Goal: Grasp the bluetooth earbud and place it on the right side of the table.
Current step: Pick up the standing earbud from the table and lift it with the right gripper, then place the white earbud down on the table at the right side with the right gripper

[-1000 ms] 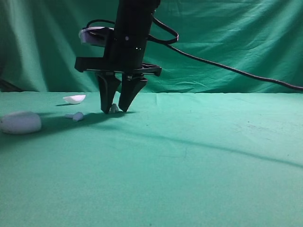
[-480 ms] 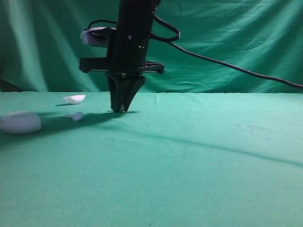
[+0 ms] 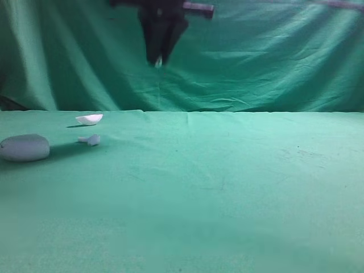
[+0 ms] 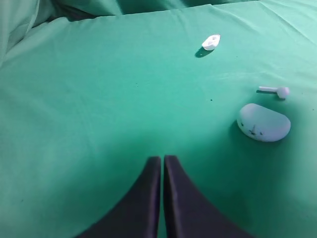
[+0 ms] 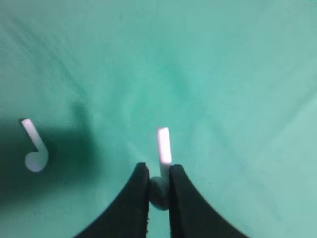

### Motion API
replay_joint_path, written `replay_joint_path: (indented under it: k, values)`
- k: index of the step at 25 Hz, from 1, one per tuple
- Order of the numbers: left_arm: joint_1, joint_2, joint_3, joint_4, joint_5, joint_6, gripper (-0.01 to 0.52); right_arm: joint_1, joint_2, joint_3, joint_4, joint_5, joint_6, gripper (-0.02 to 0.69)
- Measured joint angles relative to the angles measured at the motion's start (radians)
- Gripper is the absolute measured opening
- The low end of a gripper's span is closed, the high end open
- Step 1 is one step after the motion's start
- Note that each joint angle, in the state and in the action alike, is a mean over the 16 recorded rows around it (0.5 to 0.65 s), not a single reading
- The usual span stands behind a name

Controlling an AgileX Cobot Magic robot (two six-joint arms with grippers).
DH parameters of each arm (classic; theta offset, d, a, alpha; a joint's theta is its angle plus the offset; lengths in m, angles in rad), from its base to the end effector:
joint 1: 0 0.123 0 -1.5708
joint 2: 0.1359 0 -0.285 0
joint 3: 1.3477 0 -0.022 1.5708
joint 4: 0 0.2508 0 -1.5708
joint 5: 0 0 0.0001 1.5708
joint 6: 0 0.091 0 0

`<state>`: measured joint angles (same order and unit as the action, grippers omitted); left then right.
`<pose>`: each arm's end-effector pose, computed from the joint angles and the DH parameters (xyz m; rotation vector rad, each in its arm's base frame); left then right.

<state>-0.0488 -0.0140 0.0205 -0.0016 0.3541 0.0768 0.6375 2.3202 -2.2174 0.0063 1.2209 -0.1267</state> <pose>0.0529 -0.0026 0.1751 0.1147 1.8407 0.0180 0.4027 0.2989 0.2355 -1.0488 2.6144 0.1286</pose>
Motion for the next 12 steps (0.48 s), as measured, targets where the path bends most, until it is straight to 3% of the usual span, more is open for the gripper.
replay_joint_path:
  k: [6,12]
  values:
    - [0.0,0.0,0.0,0.0,0.0,0.0,0.0,-0.053,-0.191,0.126,-0.035,0.022,0.046,0.093]
    - [0.0,0.0,0.0,0.0,0.0,0.0,0.0,-0.168,-0.432,0.415,-0.05,-0.001,0.082,0.093]
